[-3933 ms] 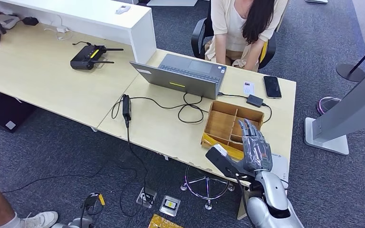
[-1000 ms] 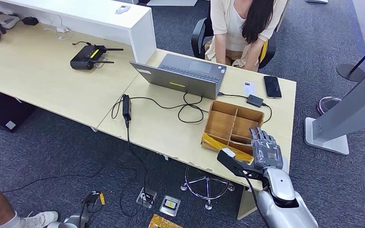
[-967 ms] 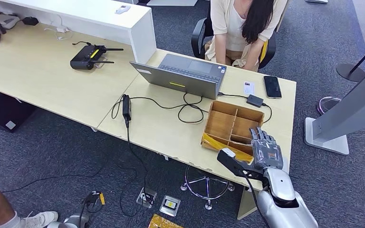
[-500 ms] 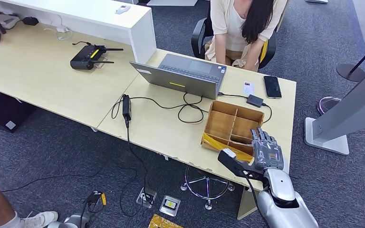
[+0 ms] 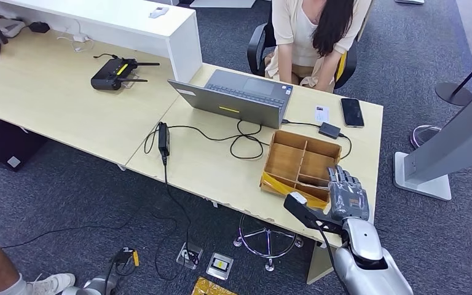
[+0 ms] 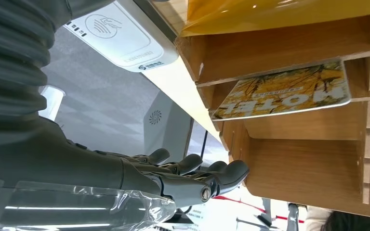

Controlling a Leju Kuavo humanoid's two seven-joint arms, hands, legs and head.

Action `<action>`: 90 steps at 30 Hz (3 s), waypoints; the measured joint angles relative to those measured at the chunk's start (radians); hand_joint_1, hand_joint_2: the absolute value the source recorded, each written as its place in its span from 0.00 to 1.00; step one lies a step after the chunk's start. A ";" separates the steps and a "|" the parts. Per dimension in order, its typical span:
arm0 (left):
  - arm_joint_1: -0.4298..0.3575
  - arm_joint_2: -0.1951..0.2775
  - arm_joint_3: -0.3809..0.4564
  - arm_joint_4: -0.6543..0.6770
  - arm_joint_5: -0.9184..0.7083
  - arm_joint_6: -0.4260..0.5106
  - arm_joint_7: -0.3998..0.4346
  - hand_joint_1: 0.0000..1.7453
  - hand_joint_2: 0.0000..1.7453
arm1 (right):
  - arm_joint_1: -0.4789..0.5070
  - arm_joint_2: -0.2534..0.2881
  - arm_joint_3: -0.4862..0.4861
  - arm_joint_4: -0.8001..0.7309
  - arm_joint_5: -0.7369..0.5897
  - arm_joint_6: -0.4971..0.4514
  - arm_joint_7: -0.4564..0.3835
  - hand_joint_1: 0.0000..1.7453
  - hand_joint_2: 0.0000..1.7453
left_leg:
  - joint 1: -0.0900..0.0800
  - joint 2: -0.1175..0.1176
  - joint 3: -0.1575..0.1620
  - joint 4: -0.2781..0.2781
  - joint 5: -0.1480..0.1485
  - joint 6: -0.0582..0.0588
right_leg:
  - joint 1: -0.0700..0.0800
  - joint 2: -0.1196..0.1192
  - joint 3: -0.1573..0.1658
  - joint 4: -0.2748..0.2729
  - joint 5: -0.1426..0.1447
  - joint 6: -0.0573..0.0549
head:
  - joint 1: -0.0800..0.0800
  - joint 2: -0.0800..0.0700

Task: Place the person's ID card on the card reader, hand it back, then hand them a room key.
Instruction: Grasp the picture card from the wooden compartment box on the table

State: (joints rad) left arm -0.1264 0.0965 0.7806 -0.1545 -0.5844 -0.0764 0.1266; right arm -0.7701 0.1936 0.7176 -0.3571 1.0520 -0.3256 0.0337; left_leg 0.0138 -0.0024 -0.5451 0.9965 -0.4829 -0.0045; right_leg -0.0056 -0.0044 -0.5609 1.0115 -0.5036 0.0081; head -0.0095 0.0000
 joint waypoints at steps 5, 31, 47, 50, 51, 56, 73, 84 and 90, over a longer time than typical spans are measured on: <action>0.000 0.000 -0.006 0.000 -0.010 -0.011 -0.009 0.00 0.00 | 0.000 -0.003 -0.009 0.000 0.004 -0.001 0.004 0.00 1.00 | 0.000 0.000 0.000 0.000 0.000 0.000 | 0.000 0.000 0.000 0.000 0.000 0.000 | 0.000 0.000; 0.000 0.006 -0.017 0.000 -0.053 -0.016 -0.028 0.00 0.00 | -0.027 0.031 -0.038 0.000 0.066 0.010 0.019 0.00 1.00 | 0.000 0.000 0.000 0.000 0.000 0.000 | 0.000 0.000 0.000 0.000 0.000 0.000 | 0.000 0.000; 0.000 0.007 -0.017 0.000 -0.053 -0.014 -0.020 0.00 0.00 | -0.026 0.054 -0.038 0.000 0.074 0.023 0.019 0.00 1.00 | 0.000 0.000 0.000 0.000 0.000 0.000 | 0.000 0.000 0.000 0.000 0.000 0.000 | 0.000 0.000; 0.000 0.007 -0.017 0.000 -0.053 -0.014 -0.019 0.00 0.00 | -0.026 0.056 -0.038 0.000 0.076 0.024 0.019 0.00 1.00 | 0.000 0.000 0.000 0.000 0.000 0.000 | 0.000 0.000 0.000 0.000 0.000 0.000 | 0.000 0.000; 0.000 0.007 -0.017 0.000 -0.053 -0.014 -0.019 0.00 0.00 | -0.026 0.057 -0.038 0.000 0.077 0.025 0.019 0.00 1.00 | 0.000 0.000 0.000 0.000 0.000 0.000 | 0.000 0.000 0.000 0.000 0.000 0.000 | 0.000 0.000; 0.000 0.006 -0.017 0.000 -0.053 -0.014 -0.019 0.00 0.00 | -0.026 0.059 -0.038 0.000 0.089 0.037 0.024 0.00 1.00 | 0.000 0.000 0.000 0.000 0.000 0.000 | 0.000 0.000 0.000 0.000 0.000 0.000 | 0.000 0.000; 0.000 0.006 -0.016 0.000 -0.055 -0.007 -0.019 0.00 0.00 | -0.012 0.136 -0.035 0.003 0.126 0.072 -0.001 0.00 1.00 | 0.000 0.001 0.000 0.000 0.000 0.000 | 0.000 0.001 0.000 0.000 0.000 0.000 | 0.000 0.000; 0.000 0.006 -0.016 0.000 -0.055 -0.004 -0.015 0.00 0.00 | -0.009 0.147 -0.034 0.003 0.124 0.074 -0.001 0.00 1.00 | 0.000 0.001 0.000 0.000 0.000 0.000 | 0.000 0.002 0.000 0.000 0.000 0.000 | 0.000 0.000; 0.000 0.006 -0.016 0.000 -0.055 -0.002 -0.004 0.00 0.00 | -0.009 0.150 -0.034 0.003 0.123 0.077 0.002 0.00 1.00 | 0.000 0.001 0.000 0.000 0.000 0.000 | 0.000 0.002 0.000 0.000 0.000 0.000 | 0.000 0.000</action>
State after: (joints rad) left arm -0.1263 0.1022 0.7641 -0.1545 -0.6396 -0.0787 0.1227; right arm -0.7788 0.3431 0.6835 -0.3540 1.1747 -0.2482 0.0361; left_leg 0.0140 -0.0011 -0.5452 0.9964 -0.4829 -0.0046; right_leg -0.0053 -0.0029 -0.5614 1.0117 -0.5036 0.0080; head -0.0094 0.0000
